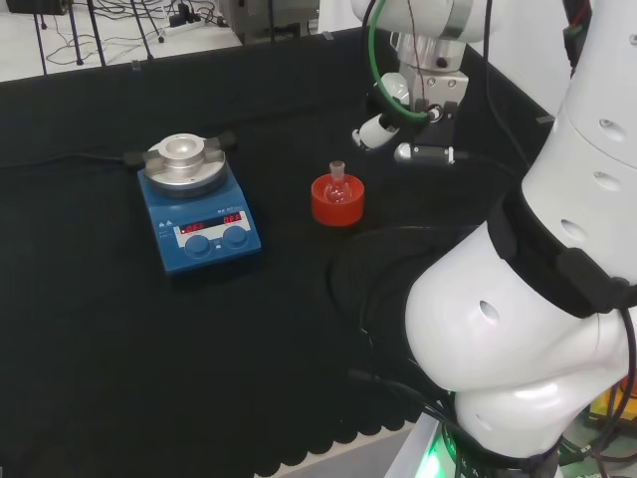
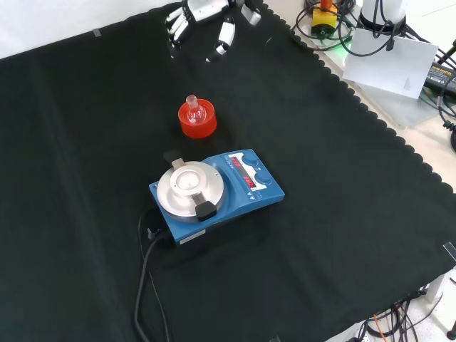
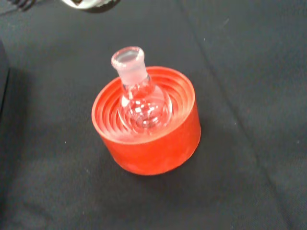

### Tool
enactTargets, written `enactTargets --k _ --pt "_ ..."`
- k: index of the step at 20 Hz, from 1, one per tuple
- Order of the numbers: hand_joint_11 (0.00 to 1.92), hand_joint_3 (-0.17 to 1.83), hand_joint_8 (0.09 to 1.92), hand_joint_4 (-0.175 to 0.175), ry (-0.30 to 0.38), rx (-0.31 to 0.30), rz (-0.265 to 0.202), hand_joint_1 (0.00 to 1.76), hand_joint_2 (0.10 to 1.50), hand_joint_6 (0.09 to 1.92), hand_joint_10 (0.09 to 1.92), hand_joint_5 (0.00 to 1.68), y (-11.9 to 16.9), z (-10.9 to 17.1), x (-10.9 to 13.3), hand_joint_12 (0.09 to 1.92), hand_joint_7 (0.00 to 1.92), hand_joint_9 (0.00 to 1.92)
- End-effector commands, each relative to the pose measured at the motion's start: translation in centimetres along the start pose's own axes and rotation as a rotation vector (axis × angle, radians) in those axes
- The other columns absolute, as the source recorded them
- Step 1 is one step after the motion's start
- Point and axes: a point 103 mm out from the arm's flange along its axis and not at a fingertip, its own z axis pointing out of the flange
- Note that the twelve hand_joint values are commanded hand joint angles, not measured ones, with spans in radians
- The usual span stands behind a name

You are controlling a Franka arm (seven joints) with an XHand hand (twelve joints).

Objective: Pick up the round-bottom flask.

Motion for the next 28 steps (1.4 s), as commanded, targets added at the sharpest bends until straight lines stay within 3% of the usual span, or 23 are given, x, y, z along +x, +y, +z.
enactTargets --k 1,7,28 --pt "0.16 0.68 0.70 -0.077 0.033 0.020 0.023 0.80 0.69 0.33 0.67 0.53 0.9 2.2 0.1 1.36 0.39 0.52" --pt "0.19 0.67 0.70 -0.077 0.042 0.020 0.036 0.80 0.66 0.33 0.68 0.52 1.8 3.9 0.1 1.35 0.39 0.53" --pt "0.25 0.66 0.69 -0.081 0.064 0.045 -0.033 0.85 0.64 0.42 0.66 0.54 3.8 7.3 1.7 1.33 0.42 0.57"
